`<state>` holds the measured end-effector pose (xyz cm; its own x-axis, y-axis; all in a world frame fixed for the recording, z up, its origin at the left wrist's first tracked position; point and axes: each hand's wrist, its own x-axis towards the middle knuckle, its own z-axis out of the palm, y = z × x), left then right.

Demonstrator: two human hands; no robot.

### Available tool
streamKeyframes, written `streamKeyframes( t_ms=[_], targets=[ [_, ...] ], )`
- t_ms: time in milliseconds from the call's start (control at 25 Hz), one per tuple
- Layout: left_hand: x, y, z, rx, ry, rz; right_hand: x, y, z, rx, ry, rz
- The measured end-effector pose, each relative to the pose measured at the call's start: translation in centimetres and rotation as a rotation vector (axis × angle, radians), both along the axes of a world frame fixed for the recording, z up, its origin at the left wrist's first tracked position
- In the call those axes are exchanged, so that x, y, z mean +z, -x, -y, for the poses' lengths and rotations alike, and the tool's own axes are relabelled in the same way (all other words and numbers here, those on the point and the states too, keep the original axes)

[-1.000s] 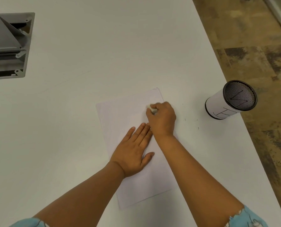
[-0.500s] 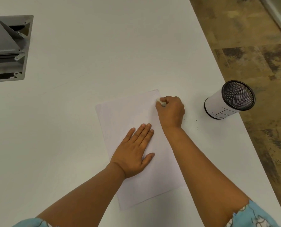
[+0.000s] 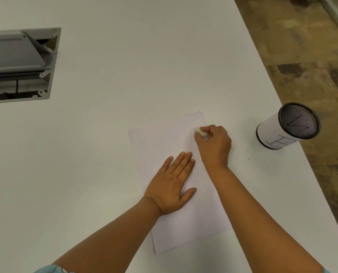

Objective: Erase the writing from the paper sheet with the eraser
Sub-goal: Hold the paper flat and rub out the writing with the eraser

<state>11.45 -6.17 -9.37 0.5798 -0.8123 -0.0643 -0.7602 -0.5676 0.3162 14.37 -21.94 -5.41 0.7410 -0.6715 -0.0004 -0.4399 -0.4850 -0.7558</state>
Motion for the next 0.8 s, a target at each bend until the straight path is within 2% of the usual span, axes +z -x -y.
streamKeyframes(
  t_ms=[120, 200, 240, 320, 360, 400, 480, 680, 800],
  targets=[
    [1.5, -0.5, -0.9, 0.114, 0.232, -0.06, 0.0, 2.9, -1.0, 0.012, -0.142, 0.041],
    [2.7, -1.3, -2.6, 0.352, 0.369, -0.003, 0.4, 3.9, -1.0, -0.115, -0.299, 0.111],
    [3.5, -1.8, -3.5, 0.535, 0.445, -0.007, 0.8, 4.2, -0.9, -0.195, -0.397, 0.139],
    [5.2, -2.7, -4.0, 0.865, 0.593, -0.191, 1.6, 4.4, -0.6, -0.33, -0.69, 0.195],
    [5.8, -3.0, -3.6, 0.938, 0.632, -0.316, 2.1, 4.7, -0.6, -0.372, -0.871, 0.23],
    [6.4, -3.4, -2.7, 0.94, 0.606, -0.379, 2.6, 4.9, -0.4, -0.398, -1.024, 0.267],
    [6.6, -3.8, -1.4, 0.837, 0.451, -0.342, 3.1, 5.6, 0.4, -0.404, -1.196, 0.317],
    [3.4, -3.7, -3.6, 0.715, 0.076, -0.136, 4.0, 6.4, 3.0, -0.37, -1.316, 0.348],
    [2.1, -3.2, -5.9, 0.723, 0.054, -0.129, 3.7, 6.6, 3.3, -0.334, -1.338, 0.286]
  ],
)
